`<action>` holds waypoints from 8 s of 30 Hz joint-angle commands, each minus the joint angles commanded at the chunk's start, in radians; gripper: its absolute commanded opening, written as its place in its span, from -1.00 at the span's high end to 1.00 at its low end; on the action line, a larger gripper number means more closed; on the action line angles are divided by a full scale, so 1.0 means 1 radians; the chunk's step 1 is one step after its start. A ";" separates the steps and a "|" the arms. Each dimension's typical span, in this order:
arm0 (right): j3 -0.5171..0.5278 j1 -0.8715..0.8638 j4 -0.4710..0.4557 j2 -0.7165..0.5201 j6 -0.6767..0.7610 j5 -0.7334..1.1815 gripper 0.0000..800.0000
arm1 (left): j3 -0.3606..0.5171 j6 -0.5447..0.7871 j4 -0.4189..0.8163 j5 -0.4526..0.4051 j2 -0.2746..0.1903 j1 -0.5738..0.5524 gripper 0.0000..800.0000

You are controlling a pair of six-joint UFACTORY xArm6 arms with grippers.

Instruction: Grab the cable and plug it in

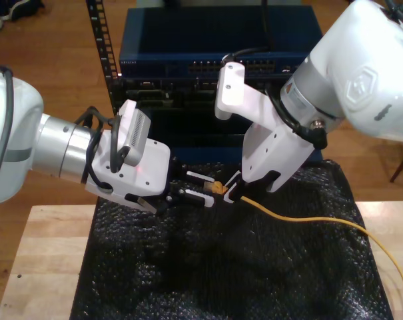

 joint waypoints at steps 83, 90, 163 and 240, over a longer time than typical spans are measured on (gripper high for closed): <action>-0.052 0.003 0.066 -0.184 -0.416 -0.017 -0.97 | -0.054 -0.098 -0.167 0.419 0.236 0.186 0.99; 0.040 0.034 0.066 -0.267 -0.479 -0.164 -0.88 | -0.052 -0.100 -0.193 0.465 0.278 0.196 0.99; 0.249 0.315 0.061 -0.410 -0.600 -0.578 0.05 | -0.057 -0.282 -0.325 0.832 0.382 0.198 0.94; 0.255 0.319 0.064 -0.405 -0.592 -0.606 0.68 | -0.058 -0.359 -0.324 0.844 0.396 0.195 0.91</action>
